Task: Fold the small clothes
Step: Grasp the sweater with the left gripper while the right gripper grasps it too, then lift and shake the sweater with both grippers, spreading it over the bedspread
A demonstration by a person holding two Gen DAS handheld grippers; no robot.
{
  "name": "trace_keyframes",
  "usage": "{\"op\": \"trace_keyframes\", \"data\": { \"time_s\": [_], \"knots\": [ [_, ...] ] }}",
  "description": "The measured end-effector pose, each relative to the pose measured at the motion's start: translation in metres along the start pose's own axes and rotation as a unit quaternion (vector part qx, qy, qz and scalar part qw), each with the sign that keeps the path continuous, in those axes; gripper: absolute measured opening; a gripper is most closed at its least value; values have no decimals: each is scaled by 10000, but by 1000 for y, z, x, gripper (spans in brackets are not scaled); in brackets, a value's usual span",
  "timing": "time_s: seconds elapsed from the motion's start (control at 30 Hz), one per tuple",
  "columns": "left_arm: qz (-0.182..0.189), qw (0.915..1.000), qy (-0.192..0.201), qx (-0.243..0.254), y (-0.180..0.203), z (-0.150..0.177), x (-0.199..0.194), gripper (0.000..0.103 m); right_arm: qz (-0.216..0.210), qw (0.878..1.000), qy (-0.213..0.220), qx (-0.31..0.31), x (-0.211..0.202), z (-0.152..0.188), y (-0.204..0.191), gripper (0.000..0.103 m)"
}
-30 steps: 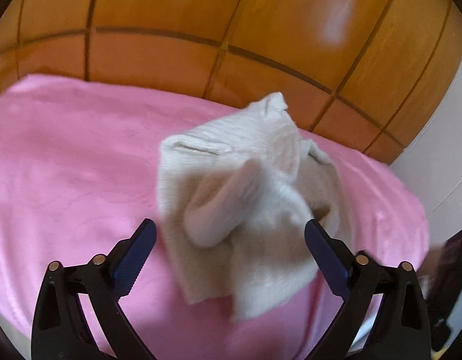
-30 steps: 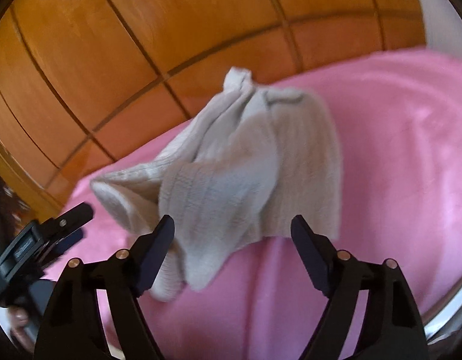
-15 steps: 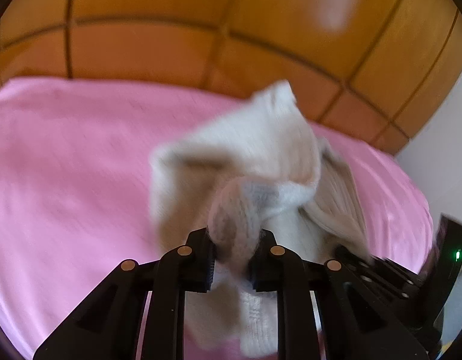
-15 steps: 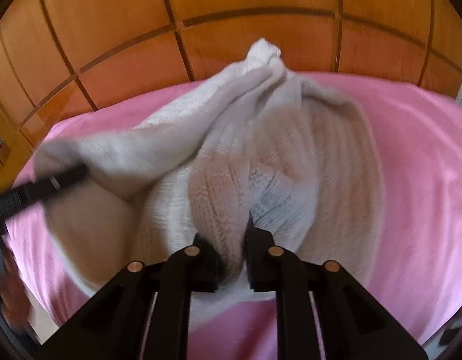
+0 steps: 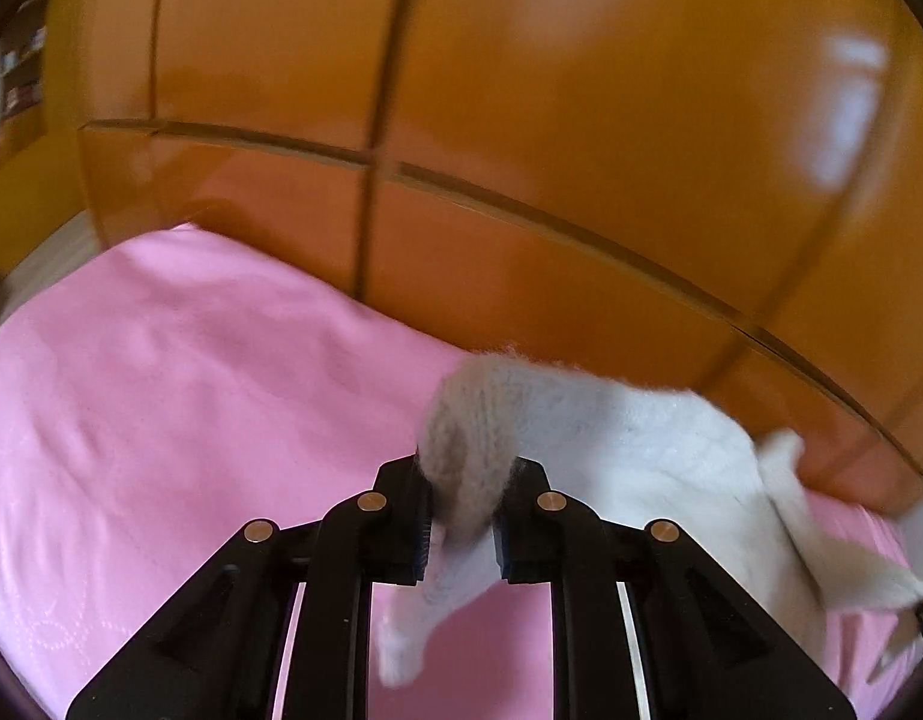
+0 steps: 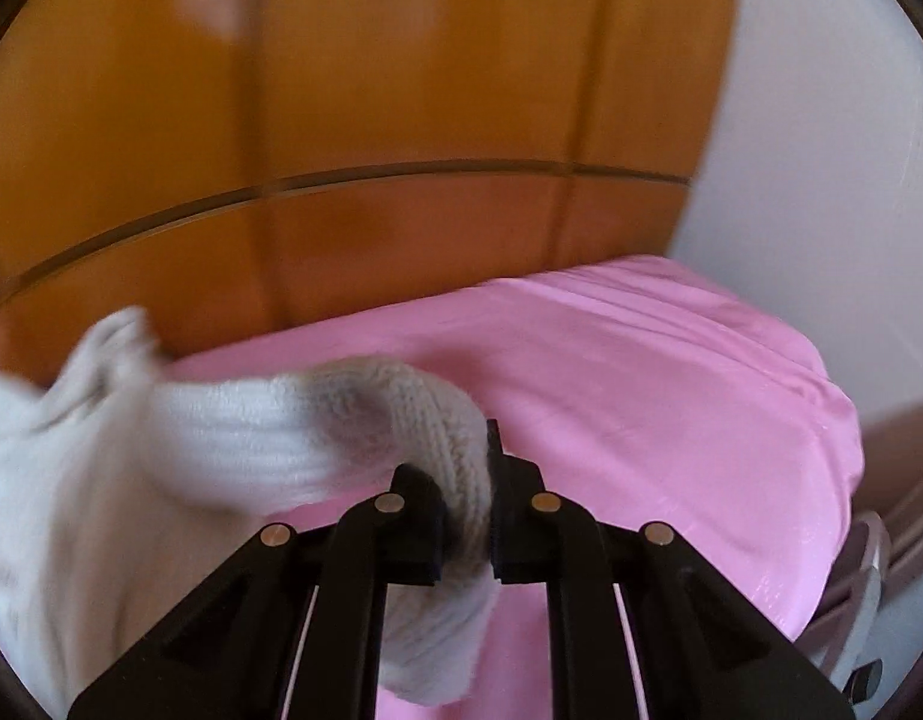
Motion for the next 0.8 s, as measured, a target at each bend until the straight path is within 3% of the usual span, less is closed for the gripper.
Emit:
{"op": "trace_keyframes", "data": {
  "time_s": [0.03,0.07,0.1,0.13,0.17,0.23,0.3,0.37,0.43,0.5,0.57,0.6,0.67,0.7,0.77,0.8],
  "knots": [
    [-36,9999,-67,-107,-4,-3,8,21,49,9998,-31,174,10,-6,6,16],
    [-163,9996,-68,-221,-12,-6,12,26,101,9995,16,289,12,-9,10,30],
    [-342,9989,-7,-328,-19,-7,13,43,98,9991,86,396,12,-10,12,56],
    [-373,9986,45,-374,-23,-6,11,67,28,9985,203,517,7,-8,14,62],
    [-295,9986,134,-420,-26,-1,7,75,-22,9984,217,525,2,-4,15,64],
    [-179,9990,121,-394,-29,10,2,76,-234,9986,139,455,-6,8,8,65],
    [131,9995,-147,-231,-24,37,-2,76,-872,9952,-176,416,-10,30,-1,65],
    [629,9971,-395,-132,-18,69,-6,76,-1770,9810,-718,328,-19,72,-22,65],
    [1242,9890,-808,-6,-6,113,-12,72,-2418,9613,-1282,310,-25,111,-40,62],
    [2005,9716,-1251,-133,7,159,-20,72,-2962,9371,-1824,281,-31,155,-60,52],
    [2459,9564,-1552,-258,17,192,-24,72,-3308,9163,-2242,286,-35,190,-80,48],
    [2690,9467,-1750,-272,26,213,-28,72,-3359,9130,-2298,293,-35,197,-85,43],
    [2790,9396,-1979,-125,43,244,-32,69,-3377,9131,-2265,305,-37,206,-98,35],
    [2786,9386,-2034,-73,50,253,-33,60,-3403,9120,-2270,296,-35,205,-101,24],
    [2818,9365,-2087,94,67,269,-37,36,-3385,9135,-2250,171,-38,199,-109,13],
    [2818,9355,-2122,230,75,271,-37,9,-3330,9177,-2168,44,-41,194,-112,11]
  ]
}}
Point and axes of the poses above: each gripper's, at about its wrist camera, not at the fingertips, and x roughly the way its jaws point, y to its right, z to its underside, the point moved 5 cm from there along x, roughly the way its jaws point, and after that the axes turned 2 degrees about x, right-handed, at the moved point
